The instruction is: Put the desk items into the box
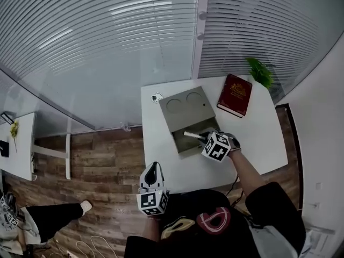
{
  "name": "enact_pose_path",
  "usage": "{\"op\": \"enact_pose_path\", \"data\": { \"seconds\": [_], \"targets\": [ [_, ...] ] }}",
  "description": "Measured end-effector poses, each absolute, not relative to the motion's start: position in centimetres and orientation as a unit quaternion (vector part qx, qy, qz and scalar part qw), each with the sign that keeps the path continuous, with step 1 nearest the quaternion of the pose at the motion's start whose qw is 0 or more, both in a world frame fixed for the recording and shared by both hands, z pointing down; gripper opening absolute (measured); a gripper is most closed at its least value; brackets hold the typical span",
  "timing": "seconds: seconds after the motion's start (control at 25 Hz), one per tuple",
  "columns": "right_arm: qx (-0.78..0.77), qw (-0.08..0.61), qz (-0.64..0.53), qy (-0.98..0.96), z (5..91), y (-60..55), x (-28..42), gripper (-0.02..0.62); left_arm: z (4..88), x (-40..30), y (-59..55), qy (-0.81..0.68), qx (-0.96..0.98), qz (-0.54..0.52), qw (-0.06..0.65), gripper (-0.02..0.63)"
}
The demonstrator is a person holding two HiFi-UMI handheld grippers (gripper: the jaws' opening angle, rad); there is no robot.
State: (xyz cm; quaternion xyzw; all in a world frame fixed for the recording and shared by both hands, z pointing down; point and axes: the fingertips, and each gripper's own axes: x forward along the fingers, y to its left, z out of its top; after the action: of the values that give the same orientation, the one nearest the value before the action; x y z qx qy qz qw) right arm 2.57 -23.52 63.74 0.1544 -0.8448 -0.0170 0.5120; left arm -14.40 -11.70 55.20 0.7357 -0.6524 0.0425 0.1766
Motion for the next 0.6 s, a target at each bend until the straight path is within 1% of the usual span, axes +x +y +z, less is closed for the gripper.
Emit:
{"op": "enact_pose_path", "data": {
  "seconds": [0.28,0.6],
  "targets": [
    [0.113,0.545,-0.033,-0.83,65.4,-23.8,0.3,0.072,55.8,-15.5,-11.6,-0.667,0.722,0.052,0.177,0.02],
    [0.102,0.551,-0.024,-0.828,66.3,-24.5,-0.7,0.072,56.2,-16.2,-11.8,-0.673,0.714,0.056,0.188,0.02]
  ]
}}
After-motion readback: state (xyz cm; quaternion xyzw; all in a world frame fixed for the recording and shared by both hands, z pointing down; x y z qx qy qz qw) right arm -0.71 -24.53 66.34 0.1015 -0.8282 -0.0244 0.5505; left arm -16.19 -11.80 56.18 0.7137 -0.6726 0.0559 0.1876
